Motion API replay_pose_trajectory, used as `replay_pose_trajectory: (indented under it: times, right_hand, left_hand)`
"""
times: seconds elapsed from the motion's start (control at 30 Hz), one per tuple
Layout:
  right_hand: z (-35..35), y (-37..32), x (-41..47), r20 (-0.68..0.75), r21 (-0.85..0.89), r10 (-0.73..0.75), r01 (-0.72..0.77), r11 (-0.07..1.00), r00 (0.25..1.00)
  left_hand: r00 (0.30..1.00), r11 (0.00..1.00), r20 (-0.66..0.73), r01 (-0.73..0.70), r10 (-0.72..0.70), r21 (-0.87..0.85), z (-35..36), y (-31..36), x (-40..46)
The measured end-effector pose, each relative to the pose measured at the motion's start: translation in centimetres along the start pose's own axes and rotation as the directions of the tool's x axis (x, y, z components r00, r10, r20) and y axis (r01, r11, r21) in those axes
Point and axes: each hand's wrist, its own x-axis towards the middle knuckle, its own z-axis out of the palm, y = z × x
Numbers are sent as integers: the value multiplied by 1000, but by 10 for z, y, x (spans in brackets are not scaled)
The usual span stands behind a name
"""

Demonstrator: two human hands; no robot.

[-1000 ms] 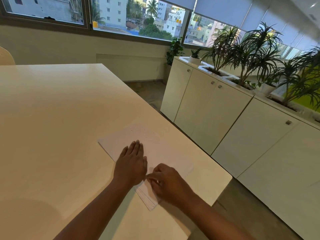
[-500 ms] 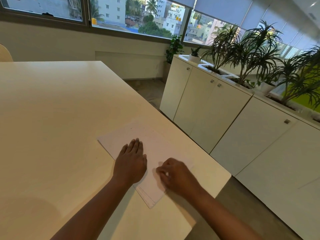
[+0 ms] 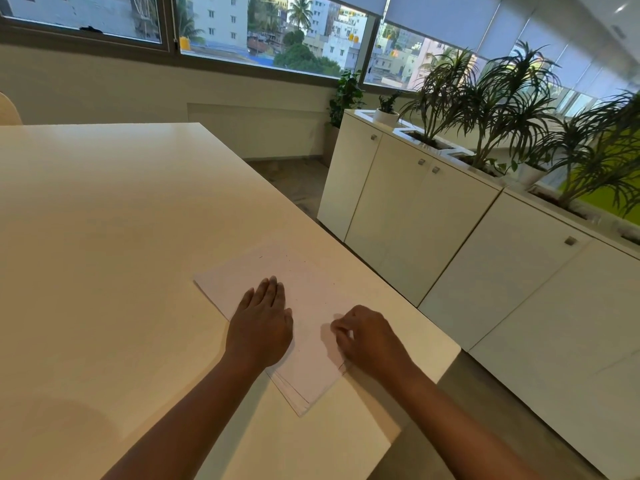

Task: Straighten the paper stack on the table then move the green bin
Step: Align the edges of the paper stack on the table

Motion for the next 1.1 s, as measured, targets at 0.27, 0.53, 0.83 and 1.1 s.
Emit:
replay_pose_trajectory:
  times: [0.27, 0.53, 0.83, 1.1]
  right_hand:
    - [15, -33, -17, 97, 143, -144, 129, 981, 985]
    - [20, -31, -18, 74, 116, -133, 124, 985, 988]
    - [-3, 31, 18, -44, 21, 152, -151, 988, 987]
    - [15, 0, 9, 53, 105, -23, 18, 994, 998]
  left_hand:
    - [1000, 1000, 16, -5, 5, 0, -1, -1, 1]
    - [1000, 1000, 7, 0, 0, 9, -1, 0, 0]
    - [1000, 1000, 2, -1, 1, 5, -4, 2, -1]
    - [1000, 1000, 9, -5, 5, 16, -2, 1, -1]
